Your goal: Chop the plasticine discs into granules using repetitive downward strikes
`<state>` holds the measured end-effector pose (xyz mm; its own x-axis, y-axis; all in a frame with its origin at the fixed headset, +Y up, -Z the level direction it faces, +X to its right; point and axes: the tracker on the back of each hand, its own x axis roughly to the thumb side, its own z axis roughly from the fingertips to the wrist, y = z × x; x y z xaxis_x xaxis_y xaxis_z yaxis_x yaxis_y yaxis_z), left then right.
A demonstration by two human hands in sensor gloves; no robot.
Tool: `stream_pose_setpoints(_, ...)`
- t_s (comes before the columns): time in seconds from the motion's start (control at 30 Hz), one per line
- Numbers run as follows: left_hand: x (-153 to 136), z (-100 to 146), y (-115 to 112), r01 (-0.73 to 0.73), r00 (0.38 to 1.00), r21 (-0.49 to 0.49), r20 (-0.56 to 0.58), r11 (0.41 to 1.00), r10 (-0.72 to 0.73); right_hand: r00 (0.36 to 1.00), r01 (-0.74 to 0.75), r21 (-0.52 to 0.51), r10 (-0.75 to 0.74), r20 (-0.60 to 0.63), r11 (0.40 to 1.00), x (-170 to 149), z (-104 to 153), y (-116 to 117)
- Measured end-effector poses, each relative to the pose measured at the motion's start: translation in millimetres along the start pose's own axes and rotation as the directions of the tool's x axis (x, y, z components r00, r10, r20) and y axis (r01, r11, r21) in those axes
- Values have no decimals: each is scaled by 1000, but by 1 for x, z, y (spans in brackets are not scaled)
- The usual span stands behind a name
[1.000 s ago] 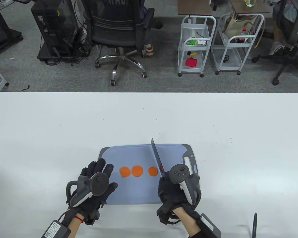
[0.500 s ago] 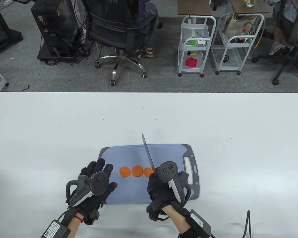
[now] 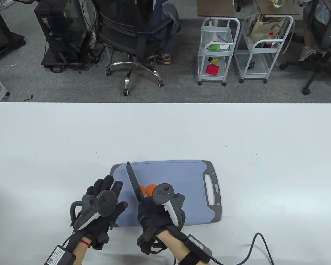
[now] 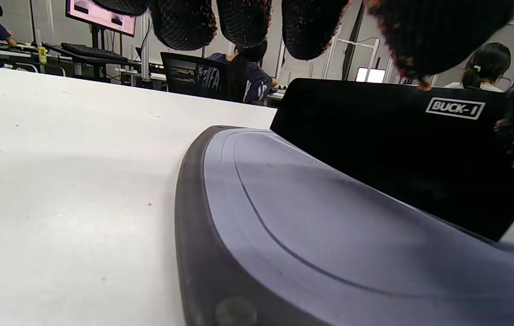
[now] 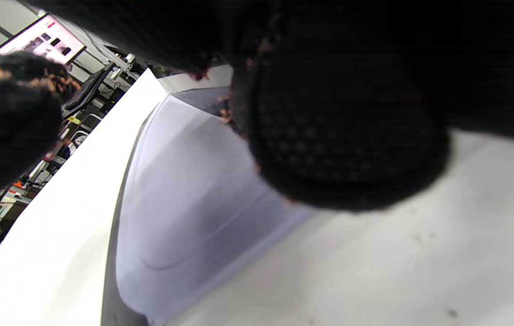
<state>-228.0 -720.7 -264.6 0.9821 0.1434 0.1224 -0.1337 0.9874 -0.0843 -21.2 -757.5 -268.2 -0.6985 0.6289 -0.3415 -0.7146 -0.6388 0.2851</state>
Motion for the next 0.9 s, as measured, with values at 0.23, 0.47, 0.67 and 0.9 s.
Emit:
stream_pose_setpoints(0.23, 0, 0, 0, 3, 1000, -7, 0, 1000, -3, 997, 67, -13, -66, 46, 998, -8, 12, -24)
stream_pose_setpoints(0.47, 1, -1, -1, 12, 1000, -22, 0, 1000, -12, 999, -52, -254, 54, -1, 966, -26, 11, -78)
stream_pose_setpoints(0.67, 4, 1, 0, 18, 1000, -18, 14, 1000, -18, 988, -155, -258, 150, -40, 953, -32, 4, -70)
stream_pose_setpoints(0.9, 3, -1, -2, 27, 1000, -41, 11, 999, -27, 975, -222, -262, 213, -63, 939, -22, -10, -59)
